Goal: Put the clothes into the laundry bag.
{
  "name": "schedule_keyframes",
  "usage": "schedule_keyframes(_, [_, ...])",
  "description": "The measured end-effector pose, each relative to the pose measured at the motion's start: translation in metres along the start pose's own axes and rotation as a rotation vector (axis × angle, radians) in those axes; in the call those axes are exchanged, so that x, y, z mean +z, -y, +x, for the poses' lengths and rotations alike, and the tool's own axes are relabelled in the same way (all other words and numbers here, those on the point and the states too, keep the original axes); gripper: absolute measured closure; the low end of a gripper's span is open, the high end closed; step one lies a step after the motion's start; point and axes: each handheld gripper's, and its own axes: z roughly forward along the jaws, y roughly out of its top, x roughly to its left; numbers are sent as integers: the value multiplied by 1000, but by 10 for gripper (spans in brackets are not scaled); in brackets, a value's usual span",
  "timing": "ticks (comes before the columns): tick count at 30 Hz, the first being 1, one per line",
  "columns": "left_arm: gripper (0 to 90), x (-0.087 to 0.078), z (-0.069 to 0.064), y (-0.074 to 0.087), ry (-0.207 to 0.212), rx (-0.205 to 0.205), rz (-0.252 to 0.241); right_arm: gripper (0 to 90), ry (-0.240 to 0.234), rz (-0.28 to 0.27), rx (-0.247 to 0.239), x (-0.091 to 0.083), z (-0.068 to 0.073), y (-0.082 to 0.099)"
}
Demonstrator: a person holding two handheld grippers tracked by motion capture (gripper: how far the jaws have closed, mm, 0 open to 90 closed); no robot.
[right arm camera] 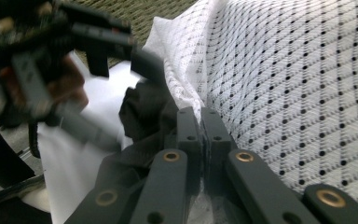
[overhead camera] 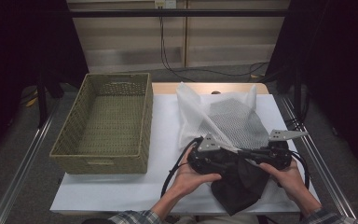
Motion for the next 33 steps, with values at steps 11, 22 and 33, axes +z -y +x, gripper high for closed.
schedule_keyframes(11, [50,55,-23,-1,60,43,109,885,9,11,-4,-1,-1,1])
schedule_keyframes(22, [653,70,6,8,-115,64,188,885,7,29,-3,-2,1,0])
schedule_keyframes(33, [828,50,31,-6,-199,-69,109,886,-35,-16,-8,-9,15,-13])
